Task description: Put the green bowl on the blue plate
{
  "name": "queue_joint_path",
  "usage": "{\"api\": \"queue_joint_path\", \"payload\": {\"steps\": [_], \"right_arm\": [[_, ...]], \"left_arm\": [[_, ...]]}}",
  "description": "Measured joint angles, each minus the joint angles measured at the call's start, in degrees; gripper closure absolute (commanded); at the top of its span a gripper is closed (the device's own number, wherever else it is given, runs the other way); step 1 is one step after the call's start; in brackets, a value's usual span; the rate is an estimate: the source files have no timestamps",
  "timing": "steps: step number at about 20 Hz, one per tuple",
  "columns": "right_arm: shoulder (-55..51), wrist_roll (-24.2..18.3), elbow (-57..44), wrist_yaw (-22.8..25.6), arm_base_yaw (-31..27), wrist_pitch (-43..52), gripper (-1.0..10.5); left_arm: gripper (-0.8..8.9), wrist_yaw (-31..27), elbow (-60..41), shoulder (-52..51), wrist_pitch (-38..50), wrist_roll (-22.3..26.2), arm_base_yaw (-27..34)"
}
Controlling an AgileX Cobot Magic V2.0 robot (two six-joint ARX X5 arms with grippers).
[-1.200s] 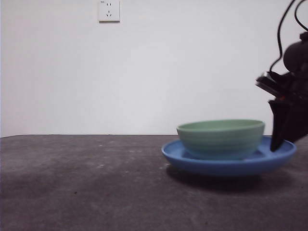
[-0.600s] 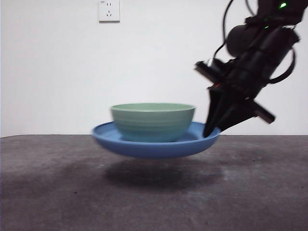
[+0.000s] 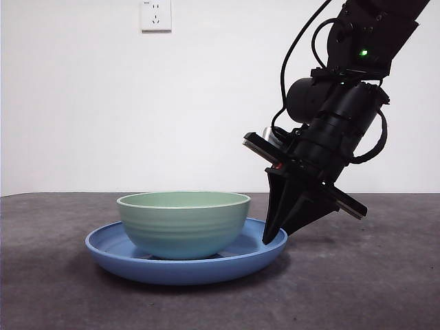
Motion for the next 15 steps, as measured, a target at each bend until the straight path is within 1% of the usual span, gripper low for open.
{"api": "queue_joint_path", "payload": {"steps": [1, 3, 4, 6, 8, 9, 12, 15], "right_arm": [[0.0, 0.0, 0.0, 0.0, 0.0, 0.0, 8.8], [0.0, -0.1, 0.0, 0.1, 0.0, 0.2, 7.5], [0.0, -0.1, 0.0, 0.1, 0.0, 0.2, 7.2], [-0.5, -0.1, 0.0, 0.7, -0.1, 0.0, 7.2], [-2.8, -0.7, 0.0, 3.7, -0.3, -1.3, 7.1], [-4.7, -1.2, 0.0, 4.8, -0.5, -2.1, 6.8], [-13.1, -2.6, 0.0, 7.9, -0.9, -5.7, 5.0], [-22.8, -4.2, 0.1, 11.5, -1.1, -11.2, 4.6]], "left_arm": [[2.14, 0.0, 0.0, 0.0, 0.0, 0.0, 0.0], [2.14, 0.0, 0.0, 0.0, 0.0, 0.0, 0.0], [2.14, 0.0, 0.0, 0.0, 0.0, 0.0, 0.0], [2.14, 0.0, 0.0, 0.0, 0.0, 0.0, 0.0], [2.14, 0.0, 0.0, 0.0, 0.0, 0.0, 0.0], [2.14, 0.0, 0.0, 0.0, 0.0, 0.0, 0.0], [2.14, 0.0, 0.0, 0.0, 0.0, 0.0, 0.0], [2.14, 0.0, 0.0, 0.0, -0.2, 0.0, 0.0]]}}
